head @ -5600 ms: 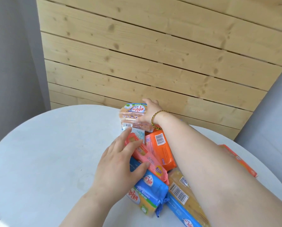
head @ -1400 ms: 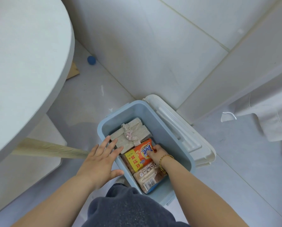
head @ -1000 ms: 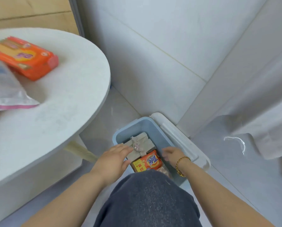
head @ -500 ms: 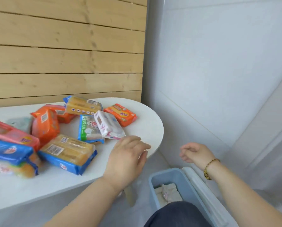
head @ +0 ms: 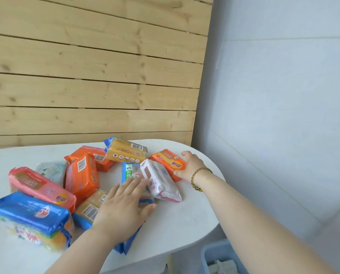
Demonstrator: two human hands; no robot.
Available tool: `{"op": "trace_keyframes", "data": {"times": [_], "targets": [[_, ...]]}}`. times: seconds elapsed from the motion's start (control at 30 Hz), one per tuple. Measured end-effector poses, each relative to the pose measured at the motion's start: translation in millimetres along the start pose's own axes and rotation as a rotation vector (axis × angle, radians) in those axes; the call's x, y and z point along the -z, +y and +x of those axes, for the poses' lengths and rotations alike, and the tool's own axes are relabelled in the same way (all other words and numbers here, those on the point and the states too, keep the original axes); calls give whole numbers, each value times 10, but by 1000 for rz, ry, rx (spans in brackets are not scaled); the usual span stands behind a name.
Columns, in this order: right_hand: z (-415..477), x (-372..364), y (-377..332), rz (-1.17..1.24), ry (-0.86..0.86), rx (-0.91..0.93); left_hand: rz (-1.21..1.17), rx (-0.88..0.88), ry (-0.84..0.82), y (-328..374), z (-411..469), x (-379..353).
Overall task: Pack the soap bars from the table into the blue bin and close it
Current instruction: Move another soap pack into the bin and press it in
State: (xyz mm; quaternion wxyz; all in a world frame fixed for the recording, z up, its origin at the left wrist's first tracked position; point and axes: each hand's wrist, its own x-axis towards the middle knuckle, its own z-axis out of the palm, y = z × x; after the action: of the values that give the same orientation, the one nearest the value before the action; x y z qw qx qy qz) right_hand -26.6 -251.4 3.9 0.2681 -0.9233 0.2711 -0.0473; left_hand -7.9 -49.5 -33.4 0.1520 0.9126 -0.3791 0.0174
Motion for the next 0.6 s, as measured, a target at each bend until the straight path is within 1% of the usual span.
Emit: {"op": "trace_keyframes", "data": {"times": [0.17, 0.3, 0.6], "targets": [[240, -134, -105, -148, -70, 0, 22, 10, -54, -46, 21, -8], [352, -189, -125, -241, -116, -4, 7, 6, -57, -55, 19, -10], [486, -202, -144, -334, -104, -101, -9, 13, -52, -63, 29, -18]]}}
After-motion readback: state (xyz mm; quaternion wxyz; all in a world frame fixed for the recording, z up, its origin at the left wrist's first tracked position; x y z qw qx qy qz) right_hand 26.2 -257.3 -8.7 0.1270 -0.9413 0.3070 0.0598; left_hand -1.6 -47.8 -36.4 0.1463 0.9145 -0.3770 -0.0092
